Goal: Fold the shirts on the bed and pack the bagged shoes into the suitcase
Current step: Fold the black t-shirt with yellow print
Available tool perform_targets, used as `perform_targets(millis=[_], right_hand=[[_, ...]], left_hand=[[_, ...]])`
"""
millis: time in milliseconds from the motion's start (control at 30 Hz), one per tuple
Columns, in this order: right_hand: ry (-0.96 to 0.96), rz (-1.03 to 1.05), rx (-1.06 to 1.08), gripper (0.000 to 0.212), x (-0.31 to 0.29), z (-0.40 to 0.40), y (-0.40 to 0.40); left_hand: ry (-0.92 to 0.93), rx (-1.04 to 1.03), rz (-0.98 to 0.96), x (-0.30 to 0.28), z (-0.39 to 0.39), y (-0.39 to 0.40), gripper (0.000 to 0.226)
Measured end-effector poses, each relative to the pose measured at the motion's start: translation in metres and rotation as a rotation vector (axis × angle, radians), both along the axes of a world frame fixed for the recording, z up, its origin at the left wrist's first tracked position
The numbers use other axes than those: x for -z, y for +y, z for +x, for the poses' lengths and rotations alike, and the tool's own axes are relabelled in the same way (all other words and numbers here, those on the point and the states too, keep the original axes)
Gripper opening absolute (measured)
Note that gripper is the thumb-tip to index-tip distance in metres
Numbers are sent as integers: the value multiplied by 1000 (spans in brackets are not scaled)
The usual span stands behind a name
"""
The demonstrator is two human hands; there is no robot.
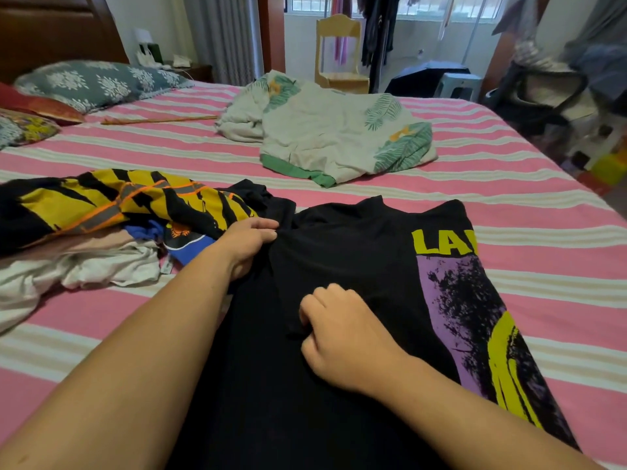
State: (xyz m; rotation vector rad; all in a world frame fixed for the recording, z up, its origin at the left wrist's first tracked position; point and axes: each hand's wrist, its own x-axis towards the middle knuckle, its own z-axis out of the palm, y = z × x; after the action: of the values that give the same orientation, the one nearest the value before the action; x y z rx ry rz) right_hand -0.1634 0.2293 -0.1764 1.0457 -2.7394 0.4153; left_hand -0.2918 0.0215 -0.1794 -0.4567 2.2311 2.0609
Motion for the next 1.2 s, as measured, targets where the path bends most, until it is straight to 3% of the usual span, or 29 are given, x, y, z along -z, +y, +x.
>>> perform_targets(millis=[100, 233, 333, 400, 533, 600, 667, 733, 933, 1067, 1200], right_hand=[[36, 79, 79, 39, 10, -8, -4], [223, 168, 59, 21, -2, -6, -18], [138, -143, 231, 9, -28, -10, -3], [-92, -458, 462, 20, -50, -16, 23], [-295, -933, 755, 10, -68, -21, 92], [-430, -1015, 882, 8, -56, -14, 124], [-605, -1035, 961, 9, -34, -7, 149], [-731, -1109, 983, 9, -19, -3, 169], [-700, -965, 990, 18, -13, -11, 185], [-709, -1024, 956, 21, 0, -4, 190], [-664, -1060, 903, 17, 6, 0, 188]], left_hand=[[11, -6, 16, 0, -1, 2, 28], [-44, 40, -73, -9, 2, -1, 24], [-86, 100, -569, -55, -20, 13, 12], [-85, 119, -674, -103, -36, 43, 4], [10, 223, -110, -158, -39, 140, 7], [34, 331, -58, -138, -34, 184, 19], [76, 384, -221, -97, -35, 209, 34], [113, 453, -516, -60, -38, 222, 39], [191, 675, -1134, -21, -39, 240, 47], [336, 705, -1293, -27, -39, 267, 49], [368, 561, -1223, -16, -44, 286, 29]])
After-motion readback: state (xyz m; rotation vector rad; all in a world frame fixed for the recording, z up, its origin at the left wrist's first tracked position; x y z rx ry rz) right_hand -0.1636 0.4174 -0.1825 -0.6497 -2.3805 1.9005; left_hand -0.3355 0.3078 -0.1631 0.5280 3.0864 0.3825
